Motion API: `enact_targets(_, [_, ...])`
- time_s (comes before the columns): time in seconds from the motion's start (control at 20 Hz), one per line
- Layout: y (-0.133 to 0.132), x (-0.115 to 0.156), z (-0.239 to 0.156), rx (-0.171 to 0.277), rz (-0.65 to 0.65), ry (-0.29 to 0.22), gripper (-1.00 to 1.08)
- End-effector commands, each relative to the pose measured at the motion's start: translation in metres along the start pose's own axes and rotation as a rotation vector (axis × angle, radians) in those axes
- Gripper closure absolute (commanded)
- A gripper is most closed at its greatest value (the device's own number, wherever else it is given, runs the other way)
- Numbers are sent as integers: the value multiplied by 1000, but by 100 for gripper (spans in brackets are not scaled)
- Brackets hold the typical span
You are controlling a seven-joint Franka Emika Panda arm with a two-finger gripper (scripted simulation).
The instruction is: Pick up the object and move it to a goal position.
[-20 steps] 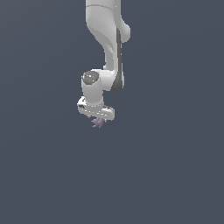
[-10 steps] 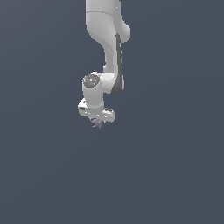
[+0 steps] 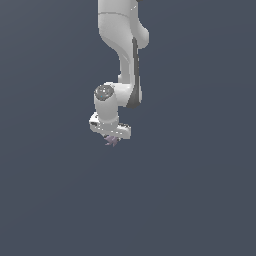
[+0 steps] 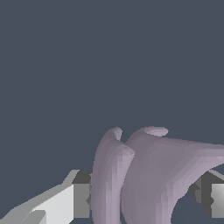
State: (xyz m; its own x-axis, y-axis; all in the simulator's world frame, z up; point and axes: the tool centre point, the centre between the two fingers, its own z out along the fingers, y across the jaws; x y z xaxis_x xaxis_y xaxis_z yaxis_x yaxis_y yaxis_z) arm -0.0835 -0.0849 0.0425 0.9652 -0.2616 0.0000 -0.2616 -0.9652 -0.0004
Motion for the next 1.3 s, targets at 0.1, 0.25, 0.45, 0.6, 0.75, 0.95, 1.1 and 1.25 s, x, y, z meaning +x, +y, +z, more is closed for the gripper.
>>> enact_targets(0.1, [2, 0, -8, 0, 0, 1, 108])
enact_targets(0.25, [5, 0, -19, 0, 0, 1, 108])
enact_targets(0.45, [12, 0, -42, 0, 1, 1, 108])
enact_targets(0.6, [18, 0, -65, 0, 1, 1, 108])
enact_targets(0.75, [25, 0, -91, 1, 1, 0, 108])
enact_targets(0.95, [36, 0, -133, 1, 1, 0, 108])
enact_targets(1.1, [45, 1, -165, 1, 1, 0, 108])
enact_targets(1.25, [53, 1, -196, 1, 1, 0, 108])
